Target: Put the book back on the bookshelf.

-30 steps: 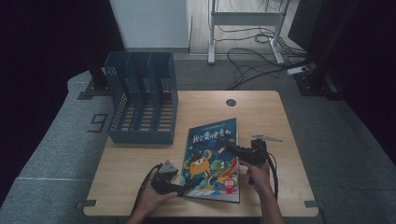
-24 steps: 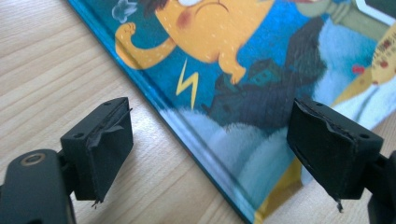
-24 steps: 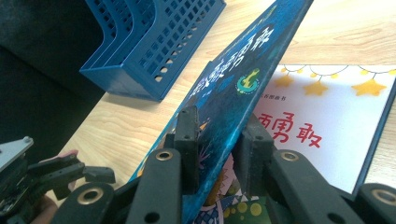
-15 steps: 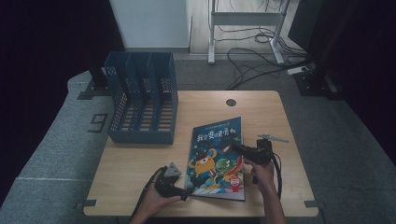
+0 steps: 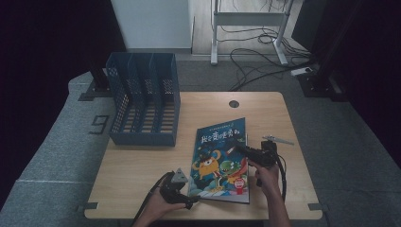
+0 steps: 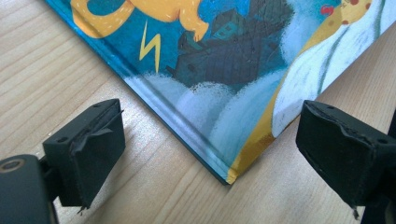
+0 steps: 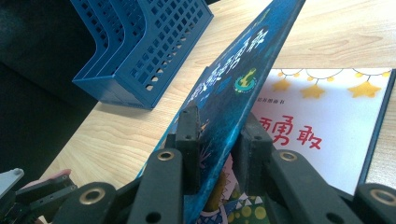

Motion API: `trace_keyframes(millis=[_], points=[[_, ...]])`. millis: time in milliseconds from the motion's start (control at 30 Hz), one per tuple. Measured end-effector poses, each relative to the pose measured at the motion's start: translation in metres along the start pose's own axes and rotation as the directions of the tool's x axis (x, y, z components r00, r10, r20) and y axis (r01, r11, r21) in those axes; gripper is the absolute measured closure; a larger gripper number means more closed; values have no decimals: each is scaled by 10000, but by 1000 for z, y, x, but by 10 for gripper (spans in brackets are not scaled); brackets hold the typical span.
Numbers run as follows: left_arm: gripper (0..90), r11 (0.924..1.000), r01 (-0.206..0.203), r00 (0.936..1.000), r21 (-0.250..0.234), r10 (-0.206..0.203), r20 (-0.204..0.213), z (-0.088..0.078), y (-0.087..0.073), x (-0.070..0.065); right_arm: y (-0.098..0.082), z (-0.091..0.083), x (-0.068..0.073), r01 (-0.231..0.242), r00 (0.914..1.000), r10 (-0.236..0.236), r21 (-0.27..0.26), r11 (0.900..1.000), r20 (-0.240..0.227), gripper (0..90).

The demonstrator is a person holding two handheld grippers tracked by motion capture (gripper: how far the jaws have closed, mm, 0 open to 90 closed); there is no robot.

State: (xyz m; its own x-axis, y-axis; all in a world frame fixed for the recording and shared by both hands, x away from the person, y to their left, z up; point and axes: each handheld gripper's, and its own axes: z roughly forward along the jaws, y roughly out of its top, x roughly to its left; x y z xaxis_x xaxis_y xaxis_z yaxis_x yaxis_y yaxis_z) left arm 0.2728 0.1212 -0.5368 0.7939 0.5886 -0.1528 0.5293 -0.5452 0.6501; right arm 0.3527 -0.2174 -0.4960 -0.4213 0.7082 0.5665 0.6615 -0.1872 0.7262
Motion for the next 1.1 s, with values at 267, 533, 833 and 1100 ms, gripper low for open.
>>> trace_keyframes(millis=[267, 533, 833, 1100], points=[[82, 9998, -187, 9997, 19, 187, -133, 0, 1, -3, 0, 1, 0, -23, 10000, 23, -19, 10000, 27, 730], [87, 9989, -353, 9988, 302, 363, -330, 7, 0, -7, -1, 1, -1, -65, 10000, 65, -33, 10000, 23, 730], [70, 9996, -129, 9989, 271, 141, -440, 7, 1, -5, 0, -1, 4, 174, 9998, -172, -183, 9997, 105, 730], [66, 9995, 276, 9974, 153, -265, -676, 7, 1, -2, 1, -5, 13, 627, 9976, -607, -634, 9960, 331, 728]])
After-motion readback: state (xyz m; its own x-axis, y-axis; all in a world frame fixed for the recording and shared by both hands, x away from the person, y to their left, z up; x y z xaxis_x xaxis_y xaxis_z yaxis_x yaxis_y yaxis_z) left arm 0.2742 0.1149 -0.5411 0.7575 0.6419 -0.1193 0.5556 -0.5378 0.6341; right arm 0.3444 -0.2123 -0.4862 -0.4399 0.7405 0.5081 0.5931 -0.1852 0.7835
